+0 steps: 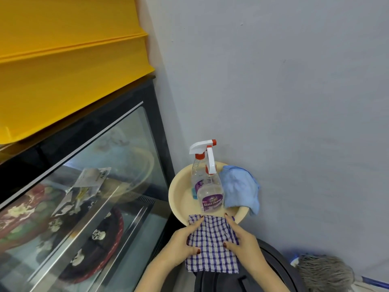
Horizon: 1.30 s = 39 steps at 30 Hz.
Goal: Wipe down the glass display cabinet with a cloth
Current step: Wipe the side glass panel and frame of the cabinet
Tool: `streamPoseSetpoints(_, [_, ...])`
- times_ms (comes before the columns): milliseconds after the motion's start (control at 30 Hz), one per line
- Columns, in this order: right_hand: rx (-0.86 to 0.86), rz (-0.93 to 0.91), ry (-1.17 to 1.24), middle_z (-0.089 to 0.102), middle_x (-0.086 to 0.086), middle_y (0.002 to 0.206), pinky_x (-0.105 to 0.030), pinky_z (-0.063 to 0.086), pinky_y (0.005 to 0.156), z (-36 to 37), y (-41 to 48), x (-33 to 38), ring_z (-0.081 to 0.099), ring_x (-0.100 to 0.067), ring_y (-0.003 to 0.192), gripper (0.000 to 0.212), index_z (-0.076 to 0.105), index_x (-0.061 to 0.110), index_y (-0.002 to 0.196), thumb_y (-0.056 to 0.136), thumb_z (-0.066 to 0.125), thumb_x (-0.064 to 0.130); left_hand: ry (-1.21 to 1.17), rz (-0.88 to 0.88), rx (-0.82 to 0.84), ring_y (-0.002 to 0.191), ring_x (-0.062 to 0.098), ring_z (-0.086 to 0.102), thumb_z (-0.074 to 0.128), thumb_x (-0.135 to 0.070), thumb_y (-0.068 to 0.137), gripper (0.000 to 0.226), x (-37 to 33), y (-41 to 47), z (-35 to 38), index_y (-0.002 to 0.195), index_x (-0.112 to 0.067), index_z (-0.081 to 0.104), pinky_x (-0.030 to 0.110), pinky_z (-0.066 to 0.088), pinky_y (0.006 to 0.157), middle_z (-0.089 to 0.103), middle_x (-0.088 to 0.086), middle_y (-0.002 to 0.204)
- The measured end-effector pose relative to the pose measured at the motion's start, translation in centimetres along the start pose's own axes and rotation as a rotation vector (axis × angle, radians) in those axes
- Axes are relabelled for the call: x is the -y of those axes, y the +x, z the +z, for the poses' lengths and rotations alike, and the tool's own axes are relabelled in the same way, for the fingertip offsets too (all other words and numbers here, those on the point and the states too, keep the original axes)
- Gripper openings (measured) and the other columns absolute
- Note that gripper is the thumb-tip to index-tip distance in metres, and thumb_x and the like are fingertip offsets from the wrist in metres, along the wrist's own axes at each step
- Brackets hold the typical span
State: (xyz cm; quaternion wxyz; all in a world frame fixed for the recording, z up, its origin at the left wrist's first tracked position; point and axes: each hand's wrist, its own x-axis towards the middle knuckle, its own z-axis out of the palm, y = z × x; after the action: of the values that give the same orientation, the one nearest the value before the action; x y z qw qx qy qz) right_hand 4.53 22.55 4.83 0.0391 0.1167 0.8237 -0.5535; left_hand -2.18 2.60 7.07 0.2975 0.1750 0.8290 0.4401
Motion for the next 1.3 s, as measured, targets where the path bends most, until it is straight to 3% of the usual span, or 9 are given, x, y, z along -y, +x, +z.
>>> streamPoseSetpoints(67, [-0.004,0.008,-0.091,0.056,0.012,0.12,0.003,0.037,0.079,0.1,0.1,-0.1,0.053,0.011,0.091,0.08,0.021,0.028,0.144,0.083,0.063,-0.002,0.07,-0.008,-0.012,0.131,-0.002,0.025,0.065,0.003,0.081,0.081,0.3,0.3,0.2,0.146,-0.026,0.028,-0.004,0.023,0.095,0.025,-0.008,0.151])
streamPoseSetpoints(200, [-0.021,0.003,-0.218,0.05,0.007,0.133,0.009,0.026,0.083,0.1,0.2,-0.1,0.046,0.004,0.109,0.07,0.031,0.019,0.145,0.086,0.063,0.002,0.207,0.031,-0.089,0.126,-0.008,0.025,0.066,-0.008,0.084,0.082,1.2,0.8,0.7,0.148,-0.032,0.02,-0.009,0.017,0.088,0.025,-0.016,0.148])
streamPoseSetpoints(400, [-0.064,-0.026,-0.304,0.05,0.005,0.137,0.007,0.023,0.084,0.0,1.2,0.4,0.043,0.004,0.108,0.067,0.031,0.02,0.146,0.088,0.062,0.005,0.402,0.097,-0.219,0.129,0.001,0.034,0.063,-0.026,0.088,0.08,1.7,1.4,0.4,0.149,-0.034,0.012,0.012,0.027,0.102,0.027,-0.015,0.151])
streamPoseSetpoints(567, [-0.008,-0.013,-0.386,0.037,0.003,0.149,-0.004,0.02,0.1,0.8,1.4,0.2,0.039,-0.005,0.13,0.068,0.024,0.02,0.149,0.091,0.059,0.008,0.86,0.054,-0.292,0.113,0.016,0.038,0.05,-0.046,0.092,0.071,2.1,1.5,0.2,0.149,-0.039,0.007,0.027,0.035,0.089,0.028,-0.015,0.15])
streamPoseSetpoints(700, [-0.031,-0.048,-0.44,0.033,0.004,0.151,-0.005,0.02,0.101,1.0,1.6,-0.2,0.038,-0.008,0.133,0.068,0.024,0.021,0.149,0.092,0.059,0.013,1.083,0.092,-0.347,0.115,0.02,0.041,0.049,-0.056,0.088,0.065,1.8,1.7,-0.2,0.146,-0.038,0.027,0.035,0.031,0.089,0.047,-0.011,0.137])
streamPoseSetpoints(867, [-0.019,-0.082,-0.814,0.034,0.011,0.15,-0.024,0.04,0.092,0.6,1.6,0.0,0.052,-0.015,0.114,0.064,0.017,0.033,0.15,0.095,0.05,0.037,1.142,0.179,-0.407,0.072,0.021,0.061,0.087,-0.055,0.042,0.066,1.1,0.9,-0.3,0.103,-0.034,0.073,0.034,0.049,0.057,0.067,0.001,0.088])
streamPoseSetpoints(1067, [-0.245,-0.239,-1.085,0.074,0.004,0.081,-0.027,0.049,0.043,0.5,0.7,1.0,0.055,-0.021,0.048,0.071,0.077,0.023,0.096,0.031,0.095,0.044,1.122,0.102,-0.414,0.094,0.03,0.066,0.087,-0.055,0.041,0.065,1.4,0.9,-0.6,0.101,-0.033,0.073,0.047,0.052,0.066,0.067,0.009,0.112])
streamPoseSetpoints(1233, [-0.184,-0.067,-1.177,0.073,-0.017,0.093,-0.055,0.055,0.067,0.5,0.9,0.9,0.065,-0.05,0.083,0.058,0.077,0.026,0.094,0.044,0.085,0.055,1.121,0.089,-0.395,0.101,0.032,0.065,0.087,-0.054,0.042,0.067,1.9,1.1,-0.5,0.103,-0.031,0.073,0.056,0.051,0.075,0.065,0.009,0.117])
streamPoseSetpoints(1300, [-0.175,-0.021,-1.133,0.07,-0.025,0.093,-0.057,0.055,0.066,0.2,0.7,1.0,0.064,-0.052,0.086,0.044,0.077,0.027,0.092,0.069,0.056,0.058,1.117,0.078,-0.392,0.102,0.032,0.065,0.088,-0.053,0.041,0.068,1.9,1.1,-0.4,0.103,-0.031,0.073,0.057,0.051,0.075,0.065,0.01,0.118])
